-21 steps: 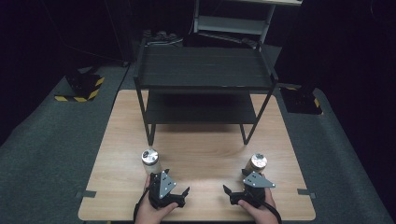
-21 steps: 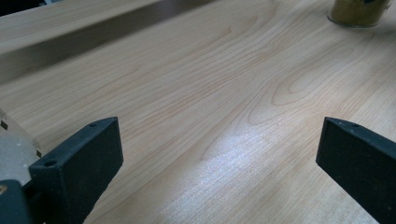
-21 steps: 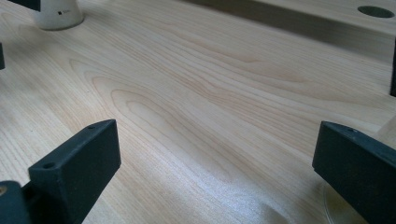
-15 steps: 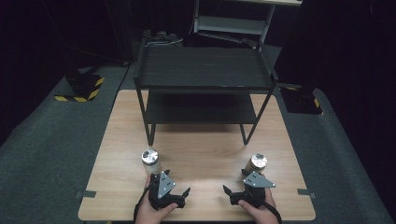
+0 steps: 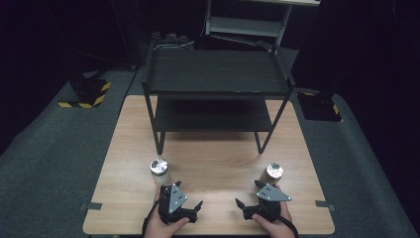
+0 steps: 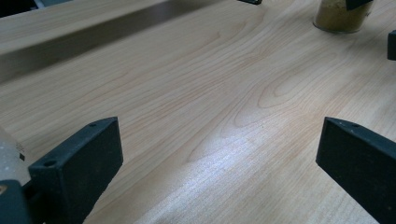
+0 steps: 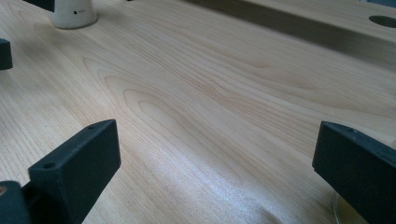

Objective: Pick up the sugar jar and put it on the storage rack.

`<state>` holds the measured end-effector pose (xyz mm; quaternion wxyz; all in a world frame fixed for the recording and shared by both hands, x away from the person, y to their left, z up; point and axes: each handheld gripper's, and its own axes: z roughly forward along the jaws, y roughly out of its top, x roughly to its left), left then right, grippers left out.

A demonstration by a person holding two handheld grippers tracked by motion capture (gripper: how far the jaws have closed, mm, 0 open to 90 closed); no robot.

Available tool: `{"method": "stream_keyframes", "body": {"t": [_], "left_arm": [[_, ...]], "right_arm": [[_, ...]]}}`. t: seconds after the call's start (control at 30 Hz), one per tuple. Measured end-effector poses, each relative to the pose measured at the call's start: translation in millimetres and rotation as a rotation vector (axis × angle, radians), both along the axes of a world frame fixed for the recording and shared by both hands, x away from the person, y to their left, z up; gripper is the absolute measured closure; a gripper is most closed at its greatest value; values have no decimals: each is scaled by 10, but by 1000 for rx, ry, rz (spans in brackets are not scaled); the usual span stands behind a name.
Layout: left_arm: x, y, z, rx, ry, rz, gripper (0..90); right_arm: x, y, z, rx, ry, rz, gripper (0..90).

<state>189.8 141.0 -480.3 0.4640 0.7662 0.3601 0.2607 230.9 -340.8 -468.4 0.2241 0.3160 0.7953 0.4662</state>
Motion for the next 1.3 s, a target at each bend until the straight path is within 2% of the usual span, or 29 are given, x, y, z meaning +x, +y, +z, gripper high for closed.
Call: {"method": "stream_keyframes", "body": {"t": [0.23,0.27,0.33,0.43,0.63,0.93,1.07,1.3], "left_arm": [[-2,16,-9,-14,1,2,9],[2,30,-15,-24,1,0,9],[21,84,-41,-72,14,-10,8],[15,101,-47,-82,7,-14,8],[-23,129,-3,-101,-26,-16,8],[-94,247,122,-133,-94,17,8],[-120,307,176,-150,-129,47,7],[-125,392,244,-155,-157,86,6]], "right_arm": [[-17,20,-1,-14,-13,11,8],[-16,23,0,-15,-12,11,8],[-19,29,2,-19,-14,10,8],[-26,32,-1,-21,-20,11,8],[-17,22,-1,-15,-13,11,8],[-18,16,-5,-12,-16,13,8],[-20,21,-4,-15,-18,14,8],[-29,22,-8,-15,-21,11,8]]}}
